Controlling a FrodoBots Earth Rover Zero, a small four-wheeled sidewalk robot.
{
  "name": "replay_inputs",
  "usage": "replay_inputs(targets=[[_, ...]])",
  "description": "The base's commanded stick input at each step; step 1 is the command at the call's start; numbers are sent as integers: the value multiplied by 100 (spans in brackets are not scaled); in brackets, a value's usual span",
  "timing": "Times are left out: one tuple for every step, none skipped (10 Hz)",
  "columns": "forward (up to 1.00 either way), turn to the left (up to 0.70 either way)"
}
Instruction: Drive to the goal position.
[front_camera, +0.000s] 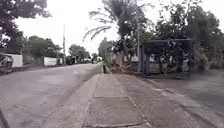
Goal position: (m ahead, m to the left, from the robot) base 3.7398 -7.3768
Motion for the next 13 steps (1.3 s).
replay_inputs(targets=[[0,-45],[0,-45],[0,-45],[0,-45],[0,-45],[0,-45],[0,-45],[0,-45],[0,-45],[0,-45],[0,-45],[0,-45],[0,-45]])
